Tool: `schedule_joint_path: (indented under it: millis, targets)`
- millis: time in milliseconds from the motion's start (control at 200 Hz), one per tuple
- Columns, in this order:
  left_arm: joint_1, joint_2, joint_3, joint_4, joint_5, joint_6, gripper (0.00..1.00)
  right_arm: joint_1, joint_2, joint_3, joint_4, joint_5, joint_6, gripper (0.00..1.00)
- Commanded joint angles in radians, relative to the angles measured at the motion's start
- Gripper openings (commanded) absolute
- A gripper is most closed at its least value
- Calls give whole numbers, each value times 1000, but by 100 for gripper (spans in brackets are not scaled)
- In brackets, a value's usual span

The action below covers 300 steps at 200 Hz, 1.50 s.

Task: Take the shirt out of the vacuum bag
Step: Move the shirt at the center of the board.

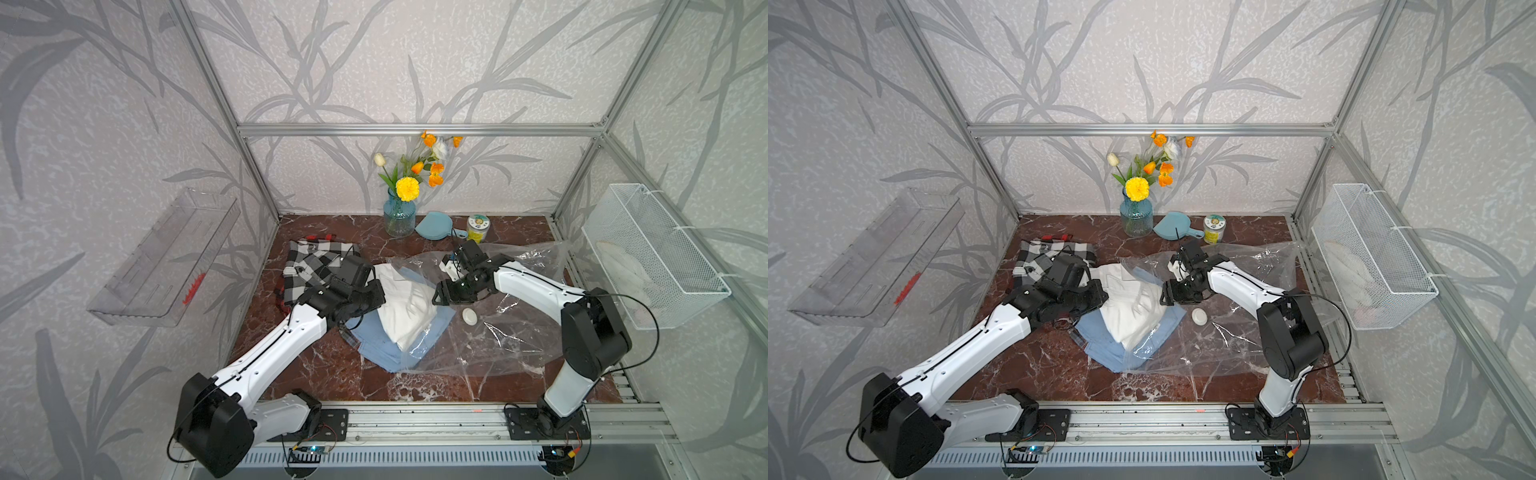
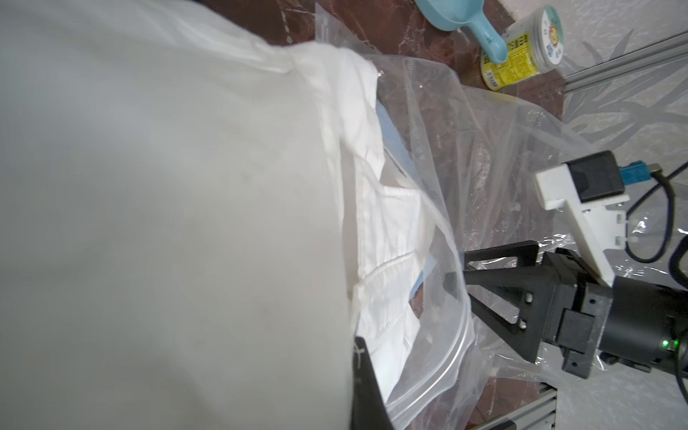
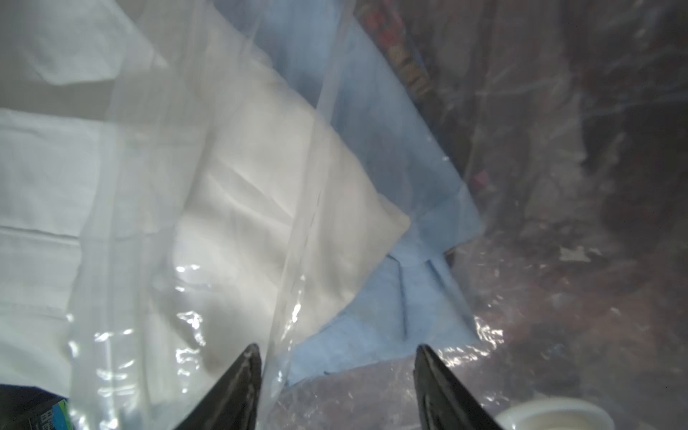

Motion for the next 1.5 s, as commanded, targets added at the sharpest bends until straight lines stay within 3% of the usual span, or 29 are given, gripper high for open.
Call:
schedule_joint_path:
  millis: [0,325,800,1050,1274,1494]
  targets:
    - [13,2,-16,-83,67,96,0,3,10,-3,11,3,-1,65]
    - [39,26,-21,-130,23,167,0,2,19,5,-9,24,-20,65]
    - [185,-28,122,-472,-72,357,0,1,26,22,-30,41,-42,65]
    - [240,9,23,-390,-103,322,0,1,41,43,-36,34,-46,65]
    - [242,65,167,-413,-71,406,0,-3,44,54,-47,44,-58,65]
    - [242,132,352,-476,-151,530,0,-10,51,55,-47,41,-58,65]
